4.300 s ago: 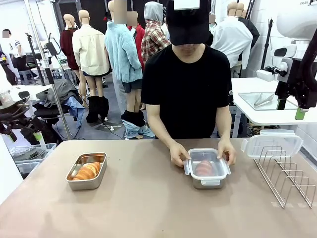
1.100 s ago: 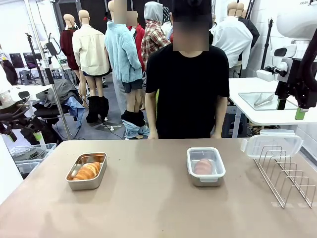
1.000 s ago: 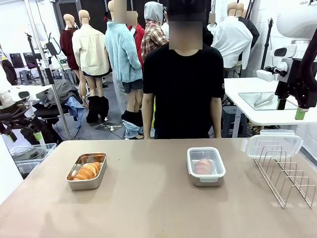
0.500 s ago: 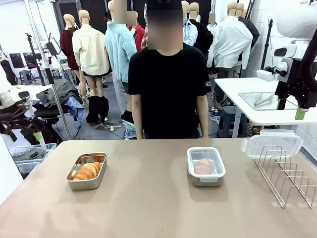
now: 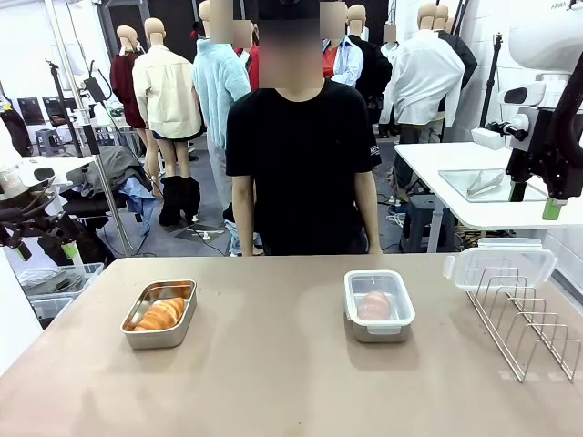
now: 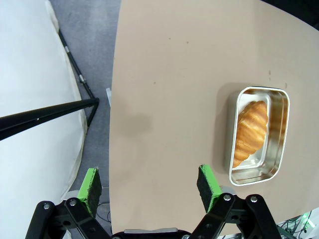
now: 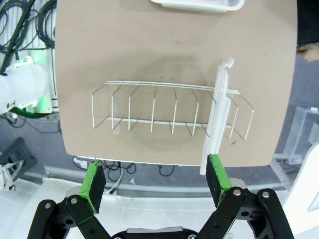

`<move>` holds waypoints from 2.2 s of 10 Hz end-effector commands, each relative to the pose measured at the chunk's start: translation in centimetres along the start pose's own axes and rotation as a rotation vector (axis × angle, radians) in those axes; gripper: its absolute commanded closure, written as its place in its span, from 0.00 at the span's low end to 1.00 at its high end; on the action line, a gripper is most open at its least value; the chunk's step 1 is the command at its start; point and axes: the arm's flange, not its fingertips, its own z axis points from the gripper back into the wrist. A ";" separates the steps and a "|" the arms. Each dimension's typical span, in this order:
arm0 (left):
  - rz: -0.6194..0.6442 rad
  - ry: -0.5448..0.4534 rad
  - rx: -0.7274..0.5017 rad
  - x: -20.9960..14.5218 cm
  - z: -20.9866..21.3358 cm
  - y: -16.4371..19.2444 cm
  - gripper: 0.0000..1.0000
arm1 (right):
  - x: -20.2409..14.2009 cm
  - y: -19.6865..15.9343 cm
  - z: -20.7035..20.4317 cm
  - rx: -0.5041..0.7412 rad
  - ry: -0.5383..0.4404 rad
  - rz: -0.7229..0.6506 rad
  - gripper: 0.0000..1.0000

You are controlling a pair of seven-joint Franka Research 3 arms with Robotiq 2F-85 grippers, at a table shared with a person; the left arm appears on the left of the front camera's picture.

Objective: Place the bread in airtight containers.
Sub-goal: Pick up one Airtight Container lid and hand it to the human.

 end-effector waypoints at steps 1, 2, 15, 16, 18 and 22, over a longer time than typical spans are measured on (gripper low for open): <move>0.003 -0.009 0.000 -0.2 0.1 0.2 0.00 | 0.1 0.2 -0.1 -0.009 0.007 -0.009 0.00; 0.003 -0.009 0.000 -0.2 0.1 0.2 0.00 | 0.1 0.2 -0.1 -0.009 0.007 -0.009 0.00; 0.003 -0.009 0.000 -0.2 0.1 0.2 0.00 | -1.7 -6.5 -9.5 -0.006 -0.005 -0.049 0.00; 0.003 -0.009 0.000 -0.2 0.1 0.2 0.00 | -1.7 -7.0 -10.3 -0.018 -0.004 -0.058 0.00; 0.003 -0.009 0.000 -0.2 0.1 0.2 0.00 | -1.5 -8.1 -11.7 -0.026 0.017 -0.091 0.00; 0.003 -0.009 0.000 -0.2 0.1 0.2 0.00 | -1.2 -10.2 -13.6 -0.007 0.013 -0.115 0.00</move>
